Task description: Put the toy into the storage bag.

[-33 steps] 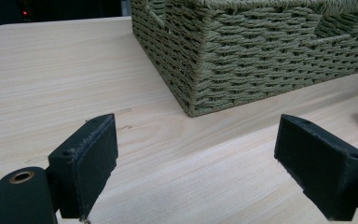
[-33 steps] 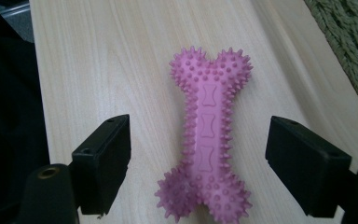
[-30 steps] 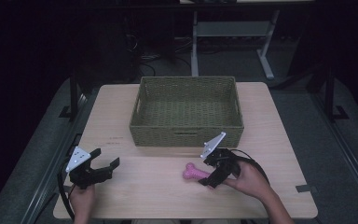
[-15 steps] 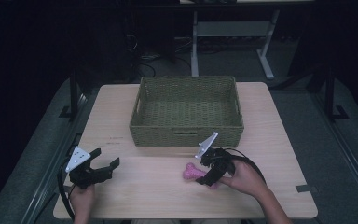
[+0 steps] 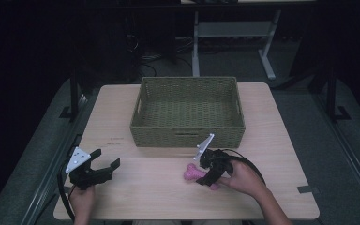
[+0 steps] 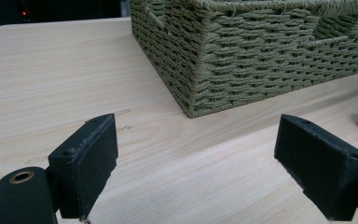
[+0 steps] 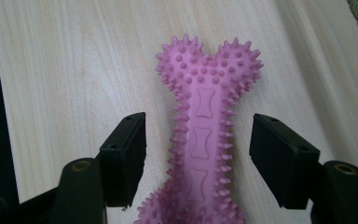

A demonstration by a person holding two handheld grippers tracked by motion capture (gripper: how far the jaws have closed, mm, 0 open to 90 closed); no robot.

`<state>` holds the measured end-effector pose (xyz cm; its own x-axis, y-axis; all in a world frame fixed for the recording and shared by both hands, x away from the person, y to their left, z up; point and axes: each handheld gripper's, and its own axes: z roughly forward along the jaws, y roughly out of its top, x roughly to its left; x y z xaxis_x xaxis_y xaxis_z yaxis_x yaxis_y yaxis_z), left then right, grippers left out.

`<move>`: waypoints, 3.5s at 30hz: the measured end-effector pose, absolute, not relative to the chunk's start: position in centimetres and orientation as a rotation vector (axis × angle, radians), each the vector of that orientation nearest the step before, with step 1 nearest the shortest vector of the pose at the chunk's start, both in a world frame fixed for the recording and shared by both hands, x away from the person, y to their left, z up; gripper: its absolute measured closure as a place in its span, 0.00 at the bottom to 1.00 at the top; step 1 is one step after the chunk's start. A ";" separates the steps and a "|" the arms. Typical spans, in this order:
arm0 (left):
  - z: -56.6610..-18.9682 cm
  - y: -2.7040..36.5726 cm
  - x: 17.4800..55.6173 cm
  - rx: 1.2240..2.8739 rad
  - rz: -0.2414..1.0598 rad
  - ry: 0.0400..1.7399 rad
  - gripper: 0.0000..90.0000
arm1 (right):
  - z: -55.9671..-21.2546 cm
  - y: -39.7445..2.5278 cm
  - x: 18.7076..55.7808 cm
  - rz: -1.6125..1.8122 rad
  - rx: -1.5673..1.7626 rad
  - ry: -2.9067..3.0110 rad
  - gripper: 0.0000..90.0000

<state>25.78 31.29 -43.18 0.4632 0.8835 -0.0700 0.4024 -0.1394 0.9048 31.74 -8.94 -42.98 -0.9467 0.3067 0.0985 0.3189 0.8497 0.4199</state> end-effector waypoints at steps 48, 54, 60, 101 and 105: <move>-43.1 31.5 25.7 1.730 0.623 1.108 0.14 | -43.1 -8.5 32.1 -0.609 -0.416 -3.006 0.64; -43.1 31.5 25.7 1.725 0.623 1.108 0.14 | -42.0 -8.7 32.3 -0.630 -0.398 -3.005 0.64; -43.1 31.5 25.7 1.720 0.622 1.111 0.14 | -40.7 -9.0 32.7 -0.664 -0.388 -2.989 0.65; -43.1 31.6 25.7 1.721 0.622 1.108 0.14 | -33.8 -10.2 35.6 -0.782 -0.331 -2.954 0.65; -43.1 31.5 25.7 1.723 0.622 1.108 0.14 | -33.4 -10.4 35.8 -0.795 -0.332 -2.948 0.65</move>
<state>25.71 31.53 -43.10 0.4574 0.8861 -0.0754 0.3969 -0.1275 0.9089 35.76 -10.37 -33.35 -0.9742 0.1891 0.1233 0.2255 0.8427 0.4889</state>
